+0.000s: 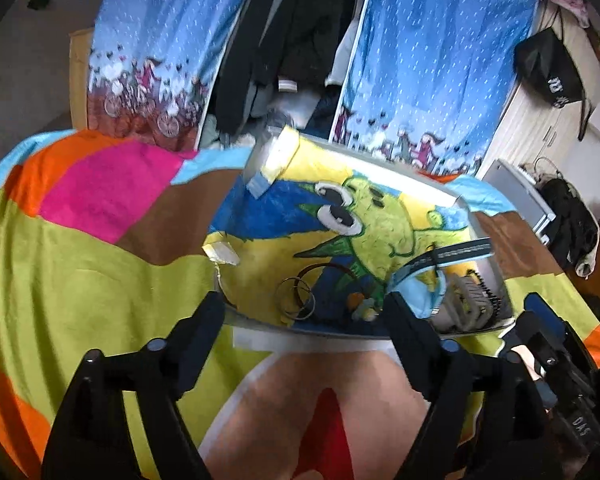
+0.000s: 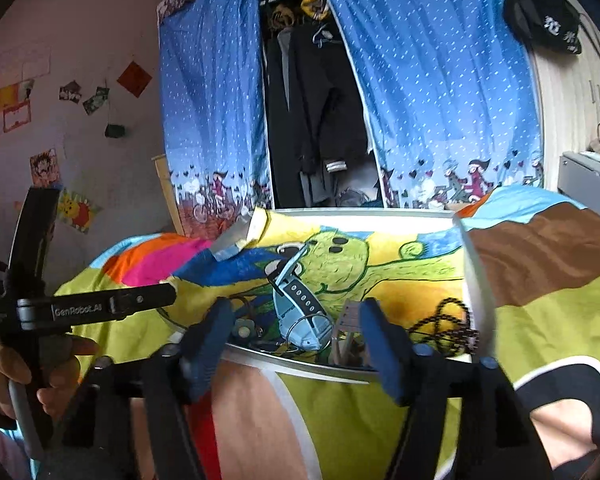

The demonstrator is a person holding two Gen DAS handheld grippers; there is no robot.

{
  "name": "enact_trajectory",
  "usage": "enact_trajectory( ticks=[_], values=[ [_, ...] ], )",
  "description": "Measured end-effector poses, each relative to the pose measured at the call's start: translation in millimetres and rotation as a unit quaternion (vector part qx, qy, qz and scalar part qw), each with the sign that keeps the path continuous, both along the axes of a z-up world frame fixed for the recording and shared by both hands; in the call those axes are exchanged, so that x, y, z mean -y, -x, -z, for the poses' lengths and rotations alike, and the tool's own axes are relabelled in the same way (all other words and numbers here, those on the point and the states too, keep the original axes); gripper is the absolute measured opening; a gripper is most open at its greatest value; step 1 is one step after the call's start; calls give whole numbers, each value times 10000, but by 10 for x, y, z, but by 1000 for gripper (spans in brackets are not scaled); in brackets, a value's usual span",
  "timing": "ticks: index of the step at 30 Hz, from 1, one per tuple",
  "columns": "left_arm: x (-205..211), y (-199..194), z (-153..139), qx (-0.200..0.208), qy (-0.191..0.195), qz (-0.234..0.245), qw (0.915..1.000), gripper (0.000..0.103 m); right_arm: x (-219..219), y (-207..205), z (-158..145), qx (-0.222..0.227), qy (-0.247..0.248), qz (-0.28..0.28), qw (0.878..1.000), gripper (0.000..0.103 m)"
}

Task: Organize jewelry
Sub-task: 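Carry both hoop earrings into the white tray and open both tools, then move both open tools back over the remaining jewelry on the bed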

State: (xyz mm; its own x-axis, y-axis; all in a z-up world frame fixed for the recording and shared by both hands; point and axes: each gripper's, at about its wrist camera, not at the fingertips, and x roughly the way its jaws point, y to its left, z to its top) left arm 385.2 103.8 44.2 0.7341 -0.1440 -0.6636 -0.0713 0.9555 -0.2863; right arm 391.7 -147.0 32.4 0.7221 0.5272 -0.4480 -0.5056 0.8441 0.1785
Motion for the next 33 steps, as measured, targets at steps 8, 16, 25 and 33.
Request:
enact_trajectory(
  ticks=[8,16,25,33],
  values=[
    [218,680,-374,768,-362,79,9964,93,323,460,-312,109,-334,80,9994,97],
    [404,1377,-617,1102,-290,118,9934,94,552,1129,-508,307,-224,130,9992,103],
    [598,2149,-560,1157,-336,207,9925,94,695,1937,-568,466,4,101,9989,103],
    [788,2624,-393,1193,-672,404,9898,94,802,2398,-427,442,67,297,9986,103]
  ],
)
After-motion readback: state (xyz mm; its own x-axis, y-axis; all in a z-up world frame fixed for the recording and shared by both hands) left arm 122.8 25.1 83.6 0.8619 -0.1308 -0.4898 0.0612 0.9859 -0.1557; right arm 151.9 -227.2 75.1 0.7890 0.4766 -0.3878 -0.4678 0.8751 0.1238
